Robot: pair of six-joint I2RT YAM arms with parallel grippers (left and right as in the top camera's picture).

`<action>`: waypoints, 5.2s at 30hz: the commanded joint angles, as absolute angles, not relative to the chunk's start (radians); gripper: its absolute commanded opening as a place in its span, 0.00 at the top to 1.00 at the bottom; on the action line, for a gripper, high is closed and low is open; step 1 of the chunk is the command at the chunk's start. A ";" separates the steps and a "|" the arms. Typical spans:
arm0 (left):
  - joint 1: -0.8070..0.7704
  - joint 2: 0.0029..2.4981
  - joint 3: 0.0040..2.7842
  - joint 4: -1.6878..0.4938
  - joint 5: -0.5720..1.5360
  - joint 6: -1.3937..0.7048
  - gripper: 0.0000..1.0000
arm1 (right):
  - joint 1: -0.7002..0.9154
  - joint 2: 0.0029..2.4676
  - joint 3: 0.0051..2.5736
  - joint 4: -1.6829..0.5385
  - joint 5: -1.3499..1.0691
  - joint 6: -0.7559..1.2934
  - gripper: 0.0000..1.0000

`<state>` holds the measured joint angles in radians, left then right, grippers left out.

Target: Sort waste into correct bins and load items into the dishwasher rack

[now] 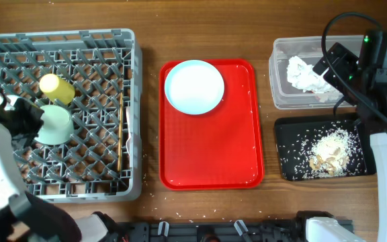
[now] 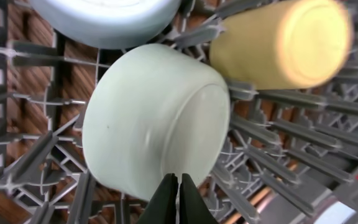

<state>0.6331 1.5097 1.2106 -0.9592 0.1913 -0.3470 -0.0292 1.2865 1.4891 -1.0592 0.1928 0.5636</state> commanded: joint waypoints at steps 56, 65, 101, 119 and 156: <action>-0.705 2.060 1.208 -0.148 -0.023 -0.108 0.56 | -0.031 1.293 1.485 -1.059 0.209 0.579 0.00; -0.705 2.017 1.208 -0.154 -0.022 -0.113 0.96 | -0.031 1.293 1.485 -1.059 0.209 0.579 0.00; 0.379 1.659 1.208 -0.285 1.326 -0.403 0.96 | -0.030 1.302 1.484 -1.058 0.209 0.579 0.00; 0.353 1.650 1.208 -0.217 1.184 -0.461 0.62 | -0.030 1.308 1.484 -1.058 0.209 0.579 0.00; 0.145 0.763 0.524 -0.559 0.689 0.374 0.00 | -0.030 1.308 1.484 -1.058 0.209 0.579 0.00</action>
<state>0.1635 0.8925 0.7235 -0.7166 0.6804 0.3096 -0.0292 1.3033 1.4853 -1.0580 0.1928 0.5640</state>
